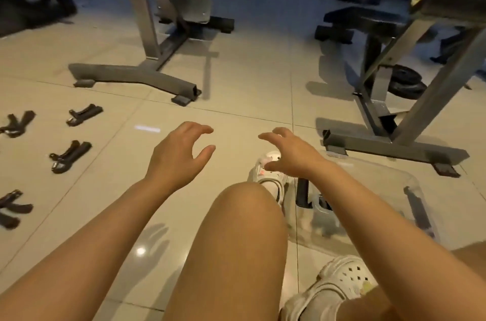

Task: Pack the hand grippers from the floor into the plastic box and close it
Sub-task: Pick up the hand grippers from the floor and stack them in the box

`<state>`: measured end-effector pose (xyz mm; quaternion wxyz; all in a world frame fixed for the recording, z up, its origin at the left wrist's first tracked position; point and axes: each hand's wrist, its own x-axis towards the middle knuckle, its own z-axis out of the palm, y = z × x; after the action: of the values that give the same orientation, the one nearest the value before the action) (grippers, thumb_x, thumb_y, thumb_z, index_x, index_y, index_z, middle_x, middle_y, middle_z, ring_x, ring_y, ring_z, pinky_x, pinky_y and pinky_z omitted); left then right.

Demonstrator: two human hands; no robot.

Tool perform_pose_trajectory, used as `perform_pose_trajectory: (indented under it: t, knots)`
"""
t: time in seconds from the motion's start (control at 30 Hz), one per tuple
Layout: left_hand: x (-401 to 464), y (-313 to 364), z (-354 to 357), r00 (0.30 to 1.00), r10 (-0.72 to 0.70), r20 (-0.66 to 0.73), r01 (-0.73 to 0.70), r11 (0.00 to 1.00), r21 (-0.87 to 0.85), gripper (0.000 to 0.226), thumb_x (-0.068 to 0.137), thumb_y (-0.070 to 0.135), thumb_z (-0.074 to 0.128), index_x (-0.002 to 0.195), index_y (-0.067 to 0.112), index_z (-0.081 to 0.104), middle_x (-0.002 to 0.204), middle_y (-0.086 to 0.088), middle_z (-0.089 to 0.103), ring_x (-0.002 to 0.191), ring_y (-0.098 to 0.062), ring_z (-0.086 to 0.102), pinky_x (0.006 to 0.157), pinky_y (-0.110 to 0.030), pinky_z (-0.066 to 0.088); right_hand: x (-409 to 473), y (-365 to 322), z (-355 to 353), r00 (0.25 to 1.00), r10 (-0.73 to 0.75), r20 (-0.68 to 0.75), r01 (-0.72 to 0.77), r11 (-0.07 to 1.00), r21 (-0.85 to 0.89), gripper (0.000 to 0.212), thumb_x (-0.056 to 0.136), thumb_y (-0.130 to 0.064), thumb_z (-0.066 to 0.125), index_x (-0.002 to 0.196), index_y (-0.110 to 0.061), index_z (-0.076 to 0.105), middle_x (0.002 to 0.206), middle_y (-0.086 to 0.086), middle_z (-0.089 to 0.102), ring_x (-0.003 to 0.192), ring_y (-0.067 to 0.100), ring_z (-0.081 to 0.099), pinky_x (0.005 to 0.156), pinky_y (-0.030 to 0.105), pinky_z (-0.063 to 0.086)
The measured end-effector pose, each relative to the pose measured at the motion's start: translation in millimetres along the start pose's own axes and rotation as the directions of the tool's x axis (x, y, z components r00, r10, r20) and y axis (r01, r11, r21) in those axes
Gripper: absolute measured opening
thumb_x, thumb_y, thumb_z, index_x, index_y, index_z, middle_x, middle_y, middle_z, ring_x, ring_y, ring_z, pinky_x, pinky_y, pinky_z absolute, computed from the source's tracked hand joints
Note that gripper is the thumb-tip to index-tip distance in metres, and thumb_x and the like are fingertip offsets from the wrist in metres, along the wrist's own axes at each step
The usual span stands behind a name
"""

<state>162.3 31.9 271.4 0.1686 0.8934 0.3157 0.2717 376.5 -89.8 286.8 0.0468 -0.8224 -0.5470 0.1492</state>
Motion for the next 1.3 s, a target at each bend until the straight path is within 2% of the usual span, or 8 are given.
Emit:
perform_pose_trajectory:
  t: [0.17,0.23,0.4,0.63,0.77,0.97,1.2,1.3]
  knots:
    - [-81.9,3.8,-85.6,0.984,-0.164,-0.064,0.169,0.982,0.083,0.026,0.089,0.037,0.059,0.112,0.025,0.063,0.106,0.008,0.065,0.097,-0.011,0.06,0.079,-0.036,0.052,-38.8,-91.6,-20.9,0.963,-0.264,-0.058,0.26,0.964,-0.062,0.057,0.085,-0.038,0.066,0.136,-0.033,0.042,0.144,-0.003,0.039,0.122,0.019,0.046,0.094,0.034,0.044]
    - [-107.6,3.7,-113.7,0.965,-0.245,-0.09,0.254,0.961,0.112,0.024,0.089,0.037,0.059,0.108,0.024,0.065,0.101,0.008,0.067,0.091,-0.009,0.059,0.076,-0.03,0.049,-50.6,-123.5,-25.9,0.937,-0.344,-0.067,0.339,0.938,-0.075,0.053,0.085,-0.04,0.066,0.133,-0.033,0.045,0.138,-0.004,0.048,0.119,0.018,0.049,0.093,0.035,0.046]
    - [-169.0,-6.7,-159.6,0.891,-0.435,-0.13,0.451,0.882,0.137,0.02,0.088,0.035,0.06,0.104,0.026,0.066,0.098,0.008,0.067,0.089,-0.008,0.059,0.073,-0.028,0.045,-67.5,-186.5,-19.7,0.865,-0.5,-0.035,0.499,0.866,-0.035,0.055,0.084,-0.039,0.067,0.134,-0.031,0.044,0.137,-0.002,0.049,0.115,0.018,0.052,0.091,0.033,0.047]
    - [-252.3,-39.2,-200.3,0.714,-0.625,-0.314,0.66,0.751,0.008,0.016,0.085,0.032,0.064,0.1,0.026,0.067,0.093,0.008,0.068,0.088,-0.01,0.062,0.081,-0.036,0.052,-53.9,-259.8,20.4,0.766,-0.624,0.153,0.634,0.773,-0.018,0.053,0.085,-0.039,0.066,0.133,-0.028,0.046,0.136,-0.001,0.05,0.116,0.017,0.05,0.094,0.035,0.047]
    - [-295.0,-64.7,-203.2,0.582,-0.706,-0.403,0.749,0.658,-0.073,0.013,0.086,0.025,0.065,0.098,0.022,0.068,0.09,0.007,0.067,0.086,-0.01,0.061,0.082,-0.036,0.052,-33.1,-309.6,53.4,0.697,-0.677,0.236,0.702,0.711,-0.033,0.057,0.084,-0.039,0.067,0.135,-0.028,0.044,0.139,0.001,0.047,0.119,0.019,0.048,0.095,0.034,0.045]
    - [-322.4,-112.2,-198.1,0.45,-0.789,-0.418,0.819,0.552,-0.159,0.009,0.086,0.022,0.065,0.094,0.022,0.069,0.086,0.009,0.067,0.084,-0.009,0.061,0.083,-0.034,0.052,-6.0,-371.7,94.9,0.592,-0.738,0.324,0.78,0.626,-0.001,0.07,0.082,-0.037,0.069,0.142,-0.03,0.034,0.142,0.005,0.042,0.122,0.023,0.045,0.099,0.039,0.043]
    - [-308.8,-165.4,-202.5,0.452,-0.781,-0.432,0.777,0.582,-0.239,0.015,0.086,0.02,0.065,0.102,0.02,0.066,0.095,0.006,0.065,0.09,-0.008,0.059,0.074,-0.014,0.043,37.8,-423.1,105.2,0.553,-0.727,0.408,0.812,0.579,-0.07,0.073,0.081,-0.038,0.07,0.143,-0.029,0.032,0.147,0.003,0.035,0.131,0.024,0.038,0.105,0.041,0.038]
    - [-301.1,-186.5,-211.5,0.436,-0.779,-0.45,0.759,0.587,-0.281,0.017,0.087,0.02,0.065,0.104,0.019,0.066,0.097,0.005,0.065,0.092,-0.009,0.059,0.074,-0.015,0.042,61.0,-450.1,101.5,0.568,-0.693,0.444,0.804,0.581,-0.124,0.073,0.081,-0.038,0.071,0.143,-0.028,0.032,0.144,0.005,0.037,0.128,0.025,0.04,0.104,0.04,0.038]
